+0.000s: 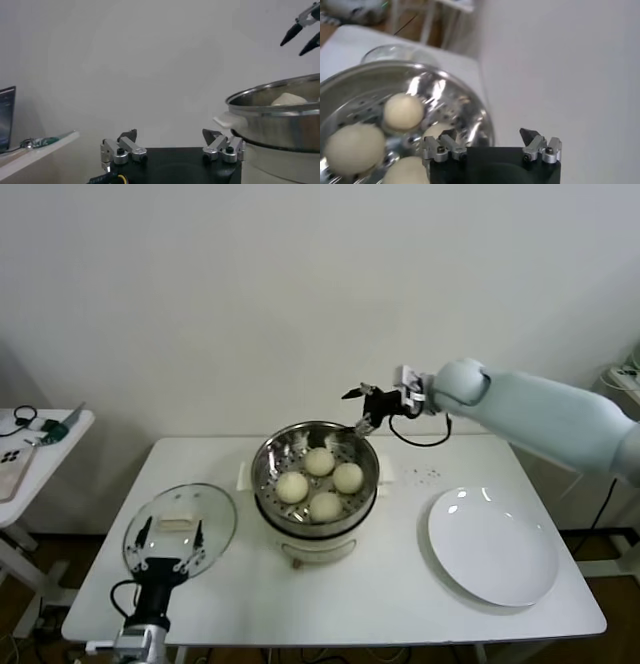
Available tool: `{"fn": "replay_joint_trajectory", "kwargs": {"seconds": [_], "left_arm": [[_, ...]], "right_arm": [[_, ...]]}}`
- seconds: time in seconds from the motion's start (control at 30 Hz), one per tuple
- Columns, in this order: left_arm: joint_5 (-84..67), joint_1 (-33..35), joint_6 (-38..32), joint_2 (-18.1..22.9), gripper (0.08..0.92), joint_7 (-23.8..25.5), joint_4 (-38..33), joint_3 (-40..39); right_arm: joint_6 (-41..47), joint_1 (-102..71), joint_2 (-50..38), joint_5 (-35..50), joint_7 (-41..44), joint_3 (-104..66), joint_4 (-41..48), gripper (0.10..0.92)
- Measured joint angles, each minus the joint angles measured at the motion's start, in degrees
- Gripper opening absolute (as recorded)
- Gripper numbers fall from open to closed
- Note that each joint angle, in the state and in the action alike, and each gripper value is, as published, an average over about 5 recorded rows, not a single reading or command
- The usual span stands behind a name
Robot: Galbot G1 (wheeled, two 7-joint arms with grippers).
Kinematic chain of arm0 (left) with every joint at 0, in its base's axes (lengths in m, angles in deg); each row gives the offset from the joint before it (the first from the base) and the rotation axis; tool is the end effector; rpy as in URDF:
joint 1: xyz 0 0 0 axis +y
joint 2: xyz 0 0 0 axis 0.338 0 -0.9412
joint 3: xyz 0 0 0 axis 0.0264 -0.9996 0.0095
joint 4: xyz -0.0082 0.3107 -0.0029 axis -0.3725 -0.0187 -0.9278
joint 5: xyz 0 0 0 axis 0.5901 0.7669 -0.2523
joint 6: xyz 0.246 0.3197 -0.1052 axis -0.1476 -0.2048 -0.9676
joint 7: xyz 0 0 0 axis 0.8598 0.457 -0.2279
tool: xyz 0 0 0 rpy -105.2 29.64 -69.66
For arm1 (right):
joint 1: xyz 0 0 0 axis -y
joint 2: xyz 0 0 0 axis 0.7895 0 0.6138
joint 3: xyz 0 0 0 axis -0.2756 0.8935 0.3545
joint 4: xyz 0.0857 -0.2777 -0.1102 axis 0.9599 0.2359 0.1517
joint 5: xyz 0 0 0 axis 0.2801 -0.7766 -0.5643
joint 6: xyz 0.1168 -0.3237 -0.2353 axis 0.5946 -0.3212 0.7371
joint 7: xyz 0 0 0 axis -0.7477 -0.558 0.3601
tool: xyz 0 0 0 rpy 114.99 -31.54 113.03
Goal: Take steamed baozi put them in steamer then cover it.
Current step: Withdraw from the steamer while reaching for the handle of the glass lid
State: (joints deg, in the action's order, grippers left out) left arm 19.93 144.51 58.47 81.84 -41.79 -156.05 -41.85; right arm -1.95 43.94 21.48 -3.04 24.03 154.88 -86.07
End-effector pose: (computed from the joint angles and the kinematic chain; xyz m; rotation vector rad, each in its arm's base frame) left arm 0.2368 0.0651 -0.3175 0.1188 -3.0980 -0.4007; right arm 0.5768 0.0018 -0.1291 1.4712 -2.3699 0.9710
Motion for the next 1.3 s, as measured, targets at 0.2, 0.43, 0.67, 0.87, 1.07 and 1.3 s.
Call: {"fn": "replay_joint_trajectory", "kwargs": {"seconds": [0.2, 0.43, 0.67, 0.87, 1.07, 1.3], "left_arm": [[0.8, 0.2, 0.5, 0.1, 0.823, 1.6, -0.8, 0.6], [2.8, 0.5, 1.0, 0.3, 0.823, 2.8, -1.9, 1.6], [8.7, 0.8, 2.0, 0.8, 0.823, 3.3, -3.1, 2.9], [19.9, 1.0, 3.7, 1.0, 0.823, 4.1, -4.5, 4.4], [35.7, 1.7, 6.4, 0.6, 0.823, 5.1, -5.2, 5.7], [51.9, 1.6, 9.8, -0.4, 0.823, 4.6, -3.5, 5.7]], "right_arm": [[-2.9, -13.9, -6.1, -3.1, -8.7, -15.1, -5.3, 0.823], [-4.6, -32.7, -10.5, -7.0, -17.8, -34.1, -11.6, 0.823], [-3.3, -52.8, -10.1, -11.1, -23.5, -53.9, -17.5, 0.823], [-0.1, -69.2, -6.1, -14.6, -25.7, -70.1, -22.5, 0.823], [1.9, -82.3, -0.7, -17.0, -26.0, -83.5, -26.5, 0.823], [2.2, -92.7, 4.6, -18.8, -25.1, -93.6, -28.2, 0.823]]}}
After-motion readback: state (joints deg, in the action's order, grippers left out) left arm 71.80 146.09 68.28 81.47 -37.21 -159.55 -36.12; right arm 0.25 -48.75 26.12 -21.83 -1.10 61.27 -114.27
